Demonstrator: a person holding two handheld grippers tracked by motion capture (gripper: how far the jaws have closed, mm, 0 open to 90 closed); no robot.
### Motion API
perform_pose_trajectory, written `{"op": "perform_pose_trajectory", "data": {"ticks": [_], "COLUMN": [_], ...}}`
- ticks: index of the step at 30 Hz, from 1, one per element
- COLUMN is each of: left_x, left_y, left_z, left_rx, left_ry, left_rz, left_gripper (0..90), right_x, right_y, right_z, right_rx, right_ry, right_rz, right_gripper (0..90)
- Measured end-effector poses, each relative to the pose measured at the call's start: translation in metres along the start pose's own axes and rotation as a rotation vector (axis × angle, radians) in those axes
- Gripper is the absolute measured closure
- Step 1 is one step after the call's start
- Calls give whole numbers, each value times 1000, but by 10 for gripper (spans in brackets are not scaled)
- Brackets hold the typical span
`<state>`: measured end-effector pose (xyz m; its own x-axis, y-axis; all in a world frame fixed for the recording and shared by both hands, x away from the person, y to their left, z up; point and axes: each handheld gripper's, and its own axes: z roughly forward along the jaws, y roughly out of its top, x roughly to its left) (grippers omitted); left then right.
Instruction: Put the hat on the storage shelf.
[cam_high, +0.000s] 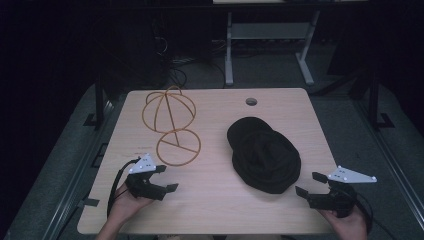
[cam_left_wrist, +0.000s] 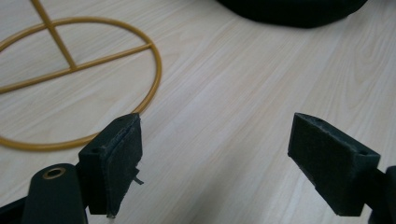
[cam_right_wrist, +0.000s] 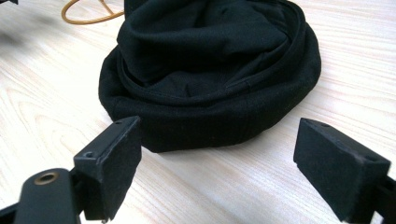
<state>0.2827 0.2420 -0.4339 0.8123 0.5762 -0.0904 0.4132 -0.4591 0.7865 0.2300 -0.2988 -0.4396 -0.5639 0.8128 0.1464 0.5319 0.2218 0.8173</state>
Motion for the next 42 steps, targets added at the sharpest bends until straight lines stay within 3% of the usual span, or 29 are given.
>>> {"op": "perform_pose_trajectory", "data": {"ticks": [4,10,17,18,19,20,22,27,30,35,41,42], "left_x": [-7,-15,-36,-45,-45,-54,-61,-72,-78,-79,-84,-89], "left_y": [5,17,47,57,57,67,75,89,102,115,124,129], "left_z": [4,12,31,40,40,49,58,76,94,114,132,139], "left_rx": [10,6,13,18,18,29,35,45,55,56,64,76], "left_ry": [-1,-27,-76,-91,-91,-104,-126,-143,-176,-221,-242,-255], "left_rz": [31,45,125,162,162,199,222,248,261,276,297,325], "left_gripper": [173,173,179,180,181,185,199,208,228,289,347,356], "right_x": [-1,-4,-7,-7,-7,-7,-9,-10,-11,-11,-12,-13], "right_y": [0,0,0,0,0,0,0,-1,0,0,-1,-1], "right_z": [0,-3,-8,-8,-9,-10,-11,-14,-14,-13,-14,-14], "right_rx": [-6,-15,-33,-33,-34,-31,-33,-48,-50,-49,-45,-47], "right_ry": [9,16,11,11,9,8,9,11,14,19,16,17], "right_rz": [-2,16,20,18,16,18,17,24,26,21,28,30], "right_gripper": [147,146,146,146,146,146,146,146,146,146,146,146]}}
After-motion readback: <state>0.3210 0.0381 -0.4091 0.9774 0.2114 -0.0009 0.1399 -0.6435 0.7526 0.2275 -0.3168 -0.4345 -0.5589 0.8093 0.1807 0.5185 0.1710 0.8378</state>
